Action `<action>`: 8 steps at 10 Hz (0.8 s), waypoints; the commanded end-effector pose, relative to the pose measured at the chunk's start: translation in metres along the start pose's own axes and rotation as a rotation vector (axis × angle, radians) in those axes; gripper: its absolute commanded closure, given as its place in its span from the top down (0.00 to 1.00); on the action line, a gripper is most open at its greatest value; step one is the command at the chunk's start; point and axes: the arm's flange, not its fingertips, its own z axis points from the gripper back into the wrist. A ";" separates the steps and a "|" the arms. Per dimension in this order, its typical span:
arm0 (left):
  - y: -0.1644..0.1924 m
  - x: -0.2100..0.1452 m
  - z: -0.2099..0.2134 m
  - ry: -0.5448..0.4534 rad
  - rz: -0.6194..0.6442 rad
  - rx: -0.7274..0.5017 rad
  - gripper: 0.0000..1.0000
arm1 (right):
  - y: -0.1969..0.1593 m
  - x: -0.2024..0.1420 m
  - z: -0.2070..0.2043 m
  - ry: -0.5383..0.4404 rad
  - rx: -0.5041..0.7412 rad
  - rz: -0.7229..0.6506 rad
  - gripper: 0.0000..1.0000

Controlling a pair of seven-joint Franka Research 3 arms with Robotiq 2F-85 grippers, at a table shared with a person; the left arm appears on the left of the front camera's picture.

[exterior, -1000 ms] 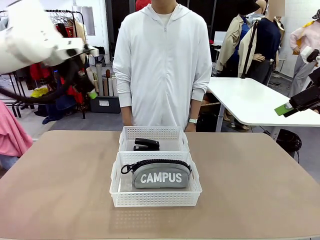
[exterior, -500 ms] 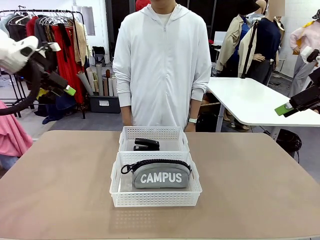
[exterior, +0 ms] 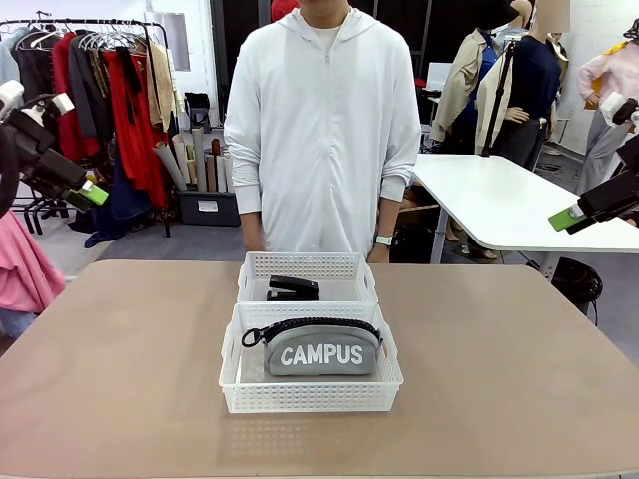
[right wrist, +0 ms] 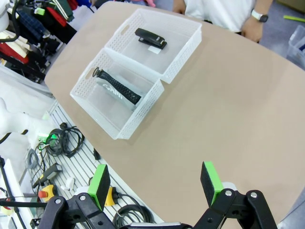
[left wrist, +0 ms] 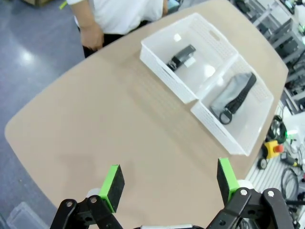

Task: Distribute items into two baskets.
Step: Place the picked Stapler into the Organizing basket as instructed by the person.

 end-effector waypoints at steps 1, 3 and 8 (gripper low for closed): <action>-0.011 -0.005 0.004 0.052 -0.001 0.000 1.00 | 0.001 0.000 -0.001 -0.021 0.010 0.010 1.00; -0.016 -0.013 0.007 0.029 0.001 0.002 1.00 | 0.001 0.000 -0.001 -0.021 0.010 0.010 1.00; -0.013 -0.011 0.008 0.021 -0.003 -0.007 1.00 | 0.001 0.000 -0.001 -0.021 0.010 0.010 1.00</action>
